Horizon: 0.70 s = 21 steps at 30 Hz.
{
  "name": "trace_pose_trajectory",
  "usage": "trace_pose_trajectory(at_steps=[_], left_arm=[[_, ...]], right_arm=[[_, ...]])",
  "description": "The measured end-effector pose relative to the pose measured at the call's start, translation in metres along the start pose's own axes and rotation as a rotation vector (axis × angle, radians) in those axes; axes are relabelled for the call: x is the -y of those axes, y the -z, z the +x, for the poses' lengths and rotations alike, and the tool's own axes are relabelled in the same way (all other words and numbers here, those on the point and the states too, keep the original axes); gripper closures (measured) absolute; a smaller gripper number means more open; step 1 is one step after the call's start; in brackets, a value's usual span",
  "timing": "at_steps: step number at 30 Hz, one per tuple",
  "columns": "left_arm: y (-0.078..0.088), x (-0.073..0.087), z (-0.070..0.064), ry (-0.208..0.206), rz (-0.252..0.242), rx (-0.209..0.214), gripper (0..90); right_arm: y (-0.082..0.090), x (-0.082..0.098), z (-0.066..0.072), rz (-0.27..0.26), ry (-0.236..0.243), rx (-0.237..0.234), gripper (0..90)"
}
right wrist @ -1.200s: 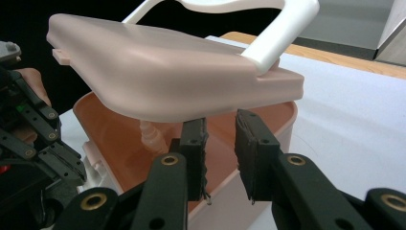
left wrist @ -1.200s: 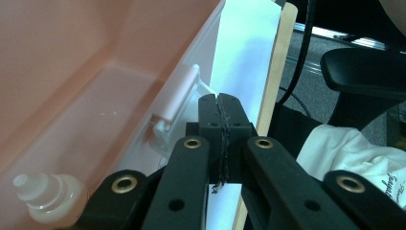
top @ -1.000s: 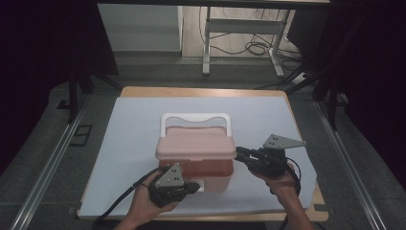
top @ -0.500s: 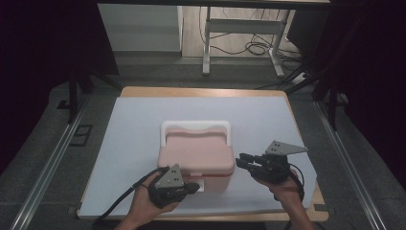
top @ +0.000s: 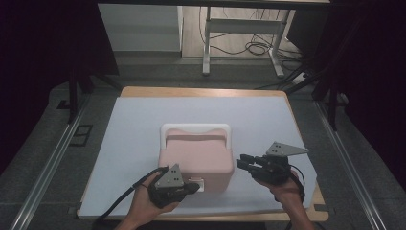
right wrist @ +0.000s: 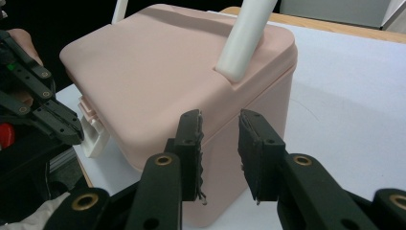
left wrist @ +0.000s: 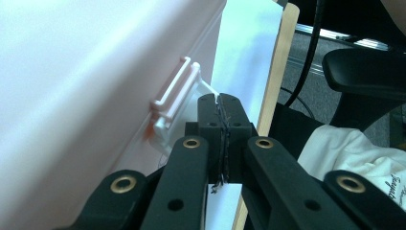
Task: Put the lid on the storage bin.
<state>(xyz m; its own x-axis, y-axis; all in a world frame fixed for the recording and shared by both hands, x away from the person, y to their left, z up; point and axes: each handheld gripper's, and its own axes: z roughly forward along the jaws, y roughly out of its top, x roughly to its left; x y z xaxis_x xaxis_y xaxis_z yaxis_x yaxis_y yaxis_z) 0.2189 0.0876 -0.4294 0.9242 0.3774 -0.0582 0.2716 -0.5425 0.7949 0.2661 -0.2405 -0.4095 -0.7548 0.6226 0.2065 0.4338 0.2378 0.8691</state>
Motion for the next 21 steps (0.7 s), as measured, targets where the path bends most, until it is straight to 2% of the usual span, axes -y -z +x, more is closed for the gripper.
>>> trace_pose_trajectory(at_steps=[15, 19, 21], left_arm=[[0.0, 0.0, 0.001, 0.004, -0.001, 0.004, 89.0], [0.002, 0.0, 0.001, 0.003, -0.003, -0.006, 87.1], [0.007, -0.001, 0.003, 0.014, -0.021, -0.006, 86.8]], right_arm=[[-0.001, 0.001, -0.008, -0.002, -0.016, 0.009, 69.8], [-0.001, 0.003, -0.012, 0.002, -0.022, 0.014, 69.8], [-0.002, 0.004, -0.013, 0.001, -0.026, 0.016, 69.8]])
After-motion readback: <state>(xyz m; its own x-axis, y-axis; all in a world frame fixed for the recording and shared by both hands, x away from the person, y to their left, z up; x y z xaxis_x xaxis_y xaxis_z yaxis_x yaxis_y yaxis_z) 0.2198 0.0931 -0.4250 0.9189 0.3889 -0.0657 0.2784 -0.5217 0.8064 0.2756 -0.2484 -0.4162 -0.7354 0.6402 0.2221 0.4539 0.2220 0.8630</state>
